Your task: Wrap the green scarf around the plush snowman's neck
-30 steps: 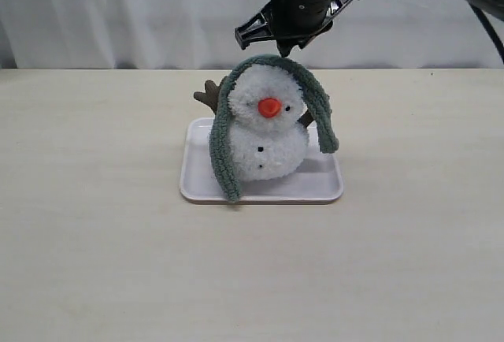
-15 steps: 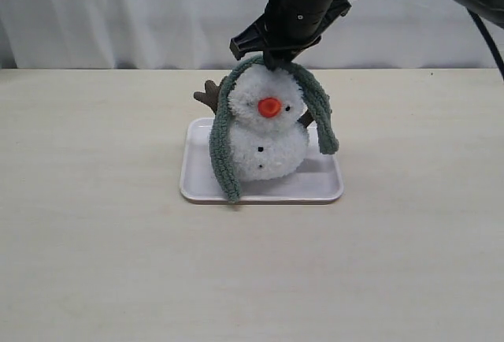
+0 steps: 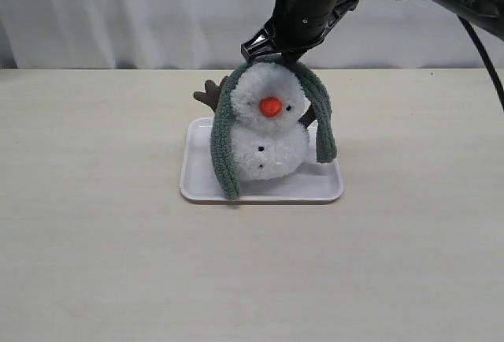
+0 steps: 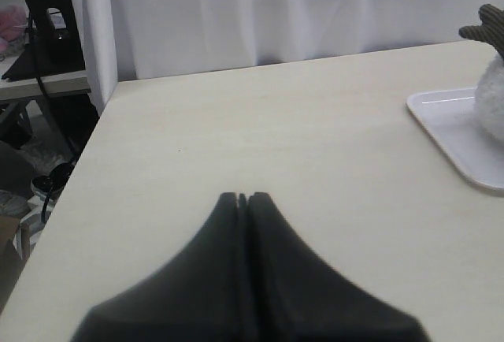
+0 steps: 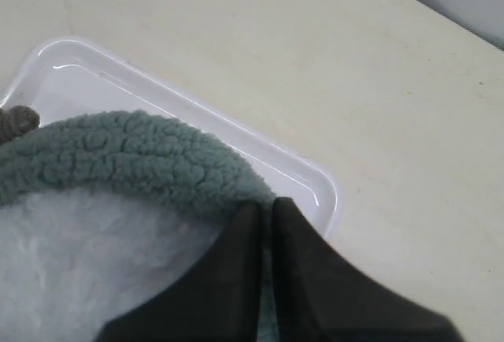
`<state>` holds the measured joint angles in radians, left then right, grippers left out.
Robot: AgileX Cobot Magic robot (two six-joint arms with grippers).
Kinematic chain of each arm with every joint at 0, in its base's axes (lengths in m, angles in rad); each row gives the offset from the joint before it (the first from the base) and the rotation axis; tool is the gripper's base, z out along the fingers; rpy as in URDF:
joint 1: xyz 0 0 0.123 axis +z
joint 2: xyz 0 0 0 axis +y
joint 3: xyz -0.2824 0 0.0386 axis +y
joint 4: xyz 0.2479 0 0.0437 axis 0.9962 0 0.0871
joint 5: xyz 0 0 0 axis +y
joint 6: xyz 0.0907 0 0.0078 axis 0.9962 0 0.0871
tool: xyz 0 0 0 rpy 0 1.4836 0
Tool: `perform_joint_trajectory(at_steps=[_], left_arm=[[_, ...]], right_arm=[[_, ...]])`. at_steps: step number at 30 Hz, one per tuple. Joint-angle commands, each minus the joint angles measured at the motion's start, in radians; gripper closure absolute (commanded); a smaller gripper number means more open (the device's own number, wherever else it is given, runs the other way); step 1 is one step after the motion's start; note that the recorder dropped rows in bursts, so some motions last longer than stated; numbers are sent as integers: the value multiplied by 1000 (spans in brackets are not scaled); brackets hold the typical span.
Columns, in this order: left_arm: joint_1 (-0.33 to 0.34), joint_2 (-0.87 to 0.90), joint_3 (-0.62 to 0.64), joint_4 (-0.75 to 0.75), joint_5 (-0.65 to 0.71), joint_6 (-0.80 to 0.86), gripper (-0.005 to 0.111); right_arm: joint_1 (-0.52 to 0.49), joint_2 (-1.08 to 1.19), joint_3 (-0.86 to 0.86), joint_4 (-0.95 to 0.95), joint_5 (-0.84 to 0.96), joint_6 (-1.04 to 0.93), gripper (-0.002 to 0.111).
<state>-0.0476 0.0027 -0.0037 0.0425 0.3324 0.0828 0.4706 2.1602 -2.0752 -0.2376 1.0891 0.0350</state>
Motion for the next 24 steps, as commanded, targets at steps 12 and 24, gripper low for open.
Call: perform_joint_trajectory(at_steps=[12, 24], left_arm=[[1, -3, 4, -2, -10, -1, 107], [1, -3, 4, -2, -10, -1, 107]], right_arm=[[-5, 63, -1, -63, 21, 33, 104], [-5, -29, -19, -29, 94, 33, 97]])
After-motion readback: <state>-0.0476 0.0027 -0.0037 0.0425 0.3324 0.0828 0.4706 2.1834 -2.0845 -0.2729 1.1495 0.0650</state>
